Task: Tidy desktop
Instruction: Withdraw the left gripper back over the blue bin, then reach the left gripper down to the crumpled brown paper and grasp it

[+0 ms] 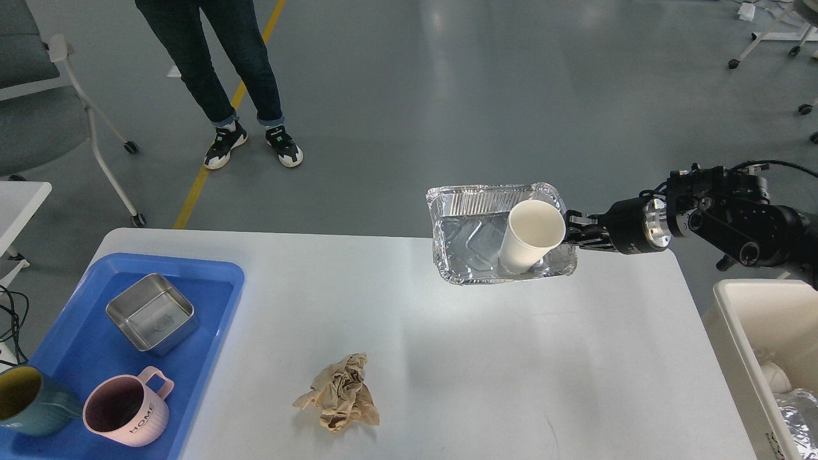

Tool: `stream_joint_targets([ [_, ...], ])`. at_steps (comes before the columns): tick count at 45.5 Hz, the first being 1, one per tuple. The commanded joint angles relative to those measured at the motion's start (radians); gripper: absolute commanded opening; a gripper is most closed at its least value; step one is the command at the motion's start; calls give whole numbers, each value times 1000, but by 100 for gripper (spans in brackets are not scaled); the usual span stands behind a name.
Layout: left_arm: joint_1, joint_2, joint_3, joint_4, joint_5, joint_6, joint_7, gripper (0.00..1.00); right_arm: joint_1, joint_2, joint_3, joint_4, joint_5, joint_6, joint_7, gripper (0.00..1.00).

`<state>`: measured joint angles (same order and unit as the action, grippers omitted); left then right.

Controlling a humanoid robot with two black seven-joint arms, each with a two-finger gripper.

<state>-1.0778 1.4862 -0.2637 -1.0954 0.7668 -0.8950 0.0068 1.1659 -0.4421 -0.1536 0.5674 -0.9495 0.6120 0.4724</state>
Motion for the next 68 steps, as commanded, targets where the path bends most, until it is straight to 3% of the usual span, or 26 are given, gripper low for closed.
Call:
stream_joint_targets([
  [1,-16,-111,0,0,2,-9,9,99,0,-1,2,0,0,0,0,0],
  [7,-54,-314,4,11,69,8,19,99,0,-7,3,2,0,0,0,0],
  [16,-44,-642,24,19,235,97,13,99,-2,-10,3,2,0,0,0,0],
  [26,9,-898,76,74,301,103,61,99,-5,-26,3,2,0,-1,2,0],
  [32,15,-966,145,103,299,105,120,99,-6,-33,3,2,0,-1,2,0],
  [42,64,-1021,162,158,299,122,142,99,-11,-33,3,0,0,-3,2,0],
  [52,104,-1106,162,180,299,136,240,99,-15,-33,3,0,0,-11,2,0],
  [68,147,-1222,164,241,301,180,245,99,-20,-46,3,0,0,-15,2,0],
])
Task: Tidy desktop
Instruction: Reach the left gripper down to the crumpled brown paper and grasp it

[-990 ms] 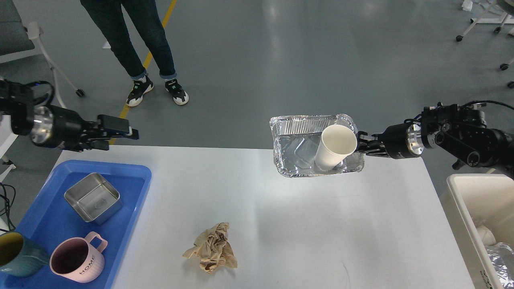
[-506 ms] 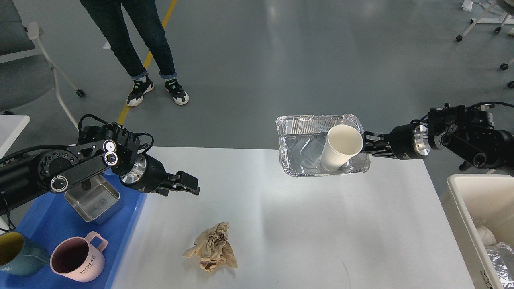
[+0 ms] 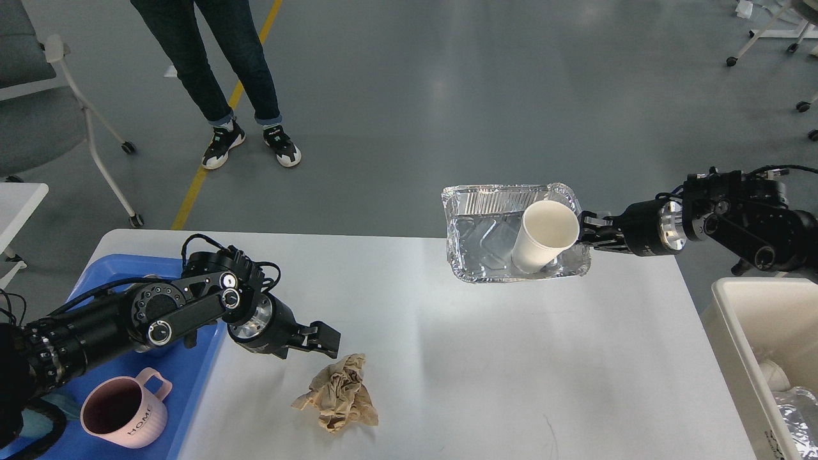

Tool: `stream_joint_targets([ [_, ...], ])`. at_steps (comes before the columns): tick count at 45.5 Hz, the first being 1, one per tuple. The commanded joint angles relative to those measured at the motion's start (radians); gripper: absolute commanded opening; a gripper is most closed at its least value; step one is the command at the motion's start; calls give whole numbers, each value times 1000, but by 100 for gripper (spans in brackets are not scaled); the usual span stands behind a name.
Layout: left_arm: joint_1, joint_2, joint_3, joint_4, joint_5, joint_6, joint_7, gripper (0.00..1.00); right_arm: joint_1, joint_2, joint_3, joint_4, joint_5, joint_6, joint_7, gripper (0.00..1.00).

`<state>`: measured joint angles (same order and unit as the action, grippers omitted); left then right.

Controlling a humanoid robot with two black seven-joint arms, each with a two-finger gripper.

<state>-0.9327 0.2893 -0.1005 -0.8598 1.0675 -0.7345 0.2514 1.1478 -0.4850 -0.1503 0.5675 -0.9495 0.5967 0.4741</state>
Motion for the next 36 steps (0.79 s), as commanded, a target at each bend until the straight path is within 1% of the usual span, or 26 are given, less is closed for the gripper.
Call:
stream_joint_targets([
  [1,2,-29,1,5,-1,21,-1,99,-2,-1,0,2,0,0,0,0],
  [8,0,-35,-1,5,-1,21,0,98,-2,-3,0,0,0,-1,0,0],
  [12,2,-36,-1,5,-1,21,11,96,-2,-3,0,0,0,-1,0,0],
  [13,2,-36,-1,5,0,21,17,94,-2,-3,0,0,0,-1,0,0],
  [14,2,-36,1,5,0,21,25,90,-2,-3,0,0,0,-1,0,0],
  [17,3,-36,1,5,3,20,46,73,-2,-1,0,0,0,-3,0,0],
  [18,3,-36,1,4,6,17,49,69,-2,-1,0,0,0,-5,0,0],
  [22,3,-38,1,4,14,12,55,61,-2,-1,0,2,0,-5,0,0],
  [24,3,-42,1,5,22,12,55,56,-2,-3,0,0,0,-5,0,0],
  [25,5,-50,2,5,34,11,55,51,-2,-3,0,2,0,-5,0,0],
  [30,3,-62,41,5,48,11,55,45,-2,-4,0,2,0,-5,0,0],
  [34,2,-70,42,5,48,11,54,41,-2,-12,0,2,0,-5,0,0],
  [36,2,-72,44,5,48,11,55,36,-2,-12,0,2,0,-5,0,0],
])
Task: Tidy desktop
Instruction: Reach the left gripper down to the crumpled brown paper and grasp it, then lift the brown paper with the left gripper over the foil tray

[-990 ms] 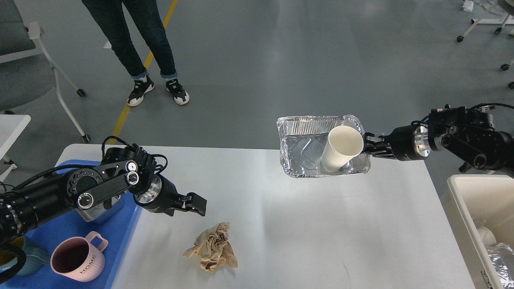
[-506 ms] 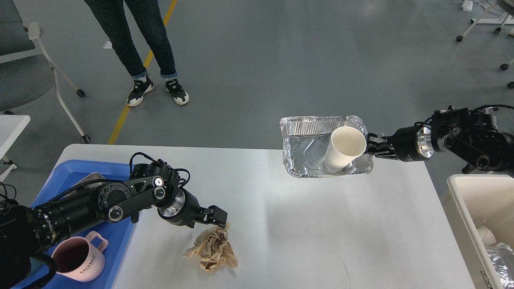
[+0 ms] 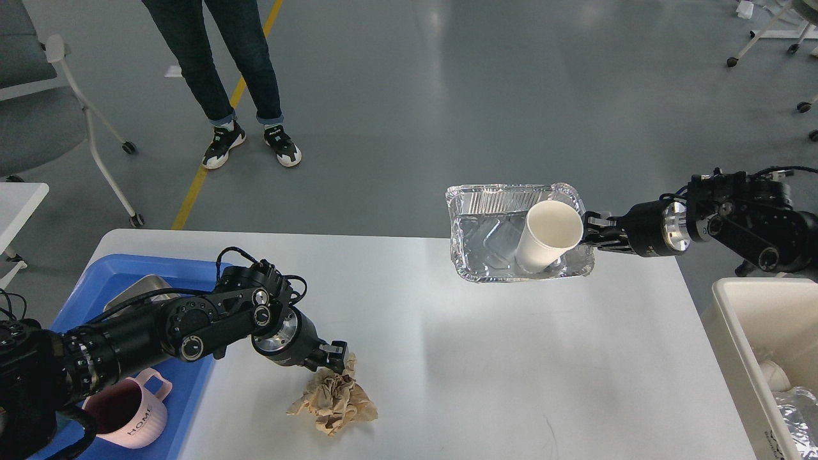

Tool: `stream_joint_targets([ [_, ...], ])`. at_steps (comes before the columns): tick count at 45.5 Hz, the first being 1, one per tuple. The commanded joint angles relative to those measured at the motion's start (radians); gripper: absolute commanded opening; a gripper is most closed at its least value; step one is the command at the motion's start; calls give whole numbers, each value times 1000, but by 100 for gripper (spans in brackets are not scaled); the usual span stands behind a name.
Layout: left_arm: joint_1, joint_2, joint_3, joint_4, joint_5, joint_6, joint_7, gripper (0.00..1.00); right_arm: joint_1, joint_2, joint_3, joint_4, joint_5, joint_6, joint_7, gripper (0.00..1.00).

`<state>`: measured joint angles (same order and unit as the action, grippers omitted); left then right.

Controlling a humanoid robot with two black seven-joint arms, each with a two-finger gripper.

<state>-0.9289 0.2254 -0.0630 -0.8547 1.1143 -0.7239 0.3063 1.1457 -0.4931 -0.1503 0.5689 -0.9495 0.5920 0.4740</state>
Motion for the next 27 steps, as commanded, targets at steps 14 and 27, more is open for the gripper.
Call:
stream_joint_targets([
  [14,-28,-34,5,36,2,11,0,3,0,-5,0,0,0,-1,0,0],
  [27,-97,12,0,42,-11,9,-12,0,0,-7,0,-1,0,-1,0,0],
])
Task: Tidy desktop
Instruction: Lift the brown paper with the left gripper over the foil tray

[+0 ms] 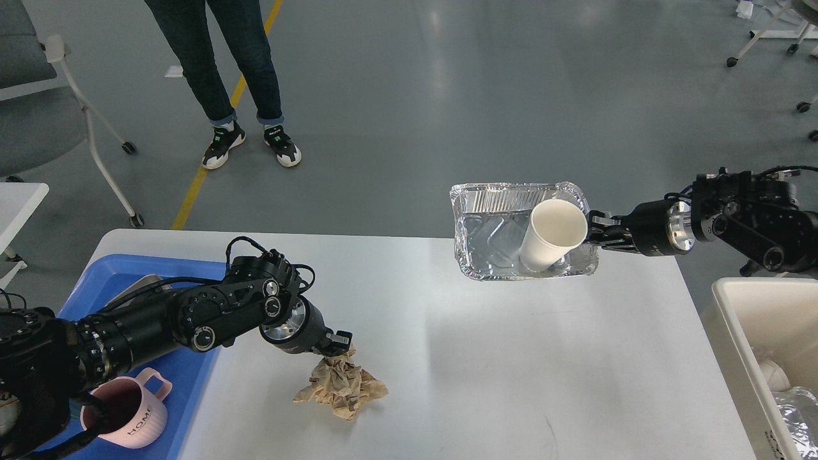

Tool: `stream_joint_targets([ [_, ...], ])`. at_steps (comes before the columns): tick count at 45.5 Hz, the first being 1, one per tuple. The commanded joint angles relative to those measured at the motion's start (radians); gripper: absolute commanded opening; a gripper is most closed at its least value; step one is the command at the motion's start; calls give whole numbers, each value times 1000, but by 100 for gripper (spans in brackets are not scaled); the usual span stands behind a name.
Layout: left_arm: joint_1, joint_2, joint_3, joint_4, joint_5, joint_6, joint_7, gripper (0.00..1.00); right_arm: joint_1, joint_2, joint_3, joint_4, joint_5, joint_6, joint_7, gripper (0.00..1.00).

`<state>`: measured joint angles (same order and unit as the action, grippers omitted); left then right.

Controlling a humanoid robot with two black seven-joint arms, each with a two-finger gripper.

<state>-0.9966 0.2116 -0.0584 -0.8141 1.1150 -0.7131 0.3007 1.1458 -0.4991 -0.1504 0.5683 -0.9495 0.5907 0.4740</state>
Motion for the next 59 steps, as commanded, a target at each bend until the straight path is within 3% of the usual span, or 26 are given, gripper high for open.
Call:
stream_joint_targets([
  [1,-33,35,-8,3,-17,-3,-6,0,0,-1,0,-1,0,1,0,0],
  [14,-51,265,-92,-3,-63,-29,-18,0,-1,-7,0,-1,0,1,0,0],
  [22,-62,403,-241,-5,-63,-88,-68,0,0,2,-2,-2,0,3,0,0],
  [32,-295,443,-339,38,-83,-158,-61,0,3,2,-2,-2,0,3,0,0],
  [40,-526,292,-321,217,-115,-210,-57,0,5,2,-3,-1,0,3,0,0],
  [48,-626,91,-321,338,-115,-201,-55,0,5,-1,-3,-2,-2,3,0,0],
  [59,-671,-135,-321,424,-121,-158,-55,0,8,-7,-3,-1,0,4,0,0],
])
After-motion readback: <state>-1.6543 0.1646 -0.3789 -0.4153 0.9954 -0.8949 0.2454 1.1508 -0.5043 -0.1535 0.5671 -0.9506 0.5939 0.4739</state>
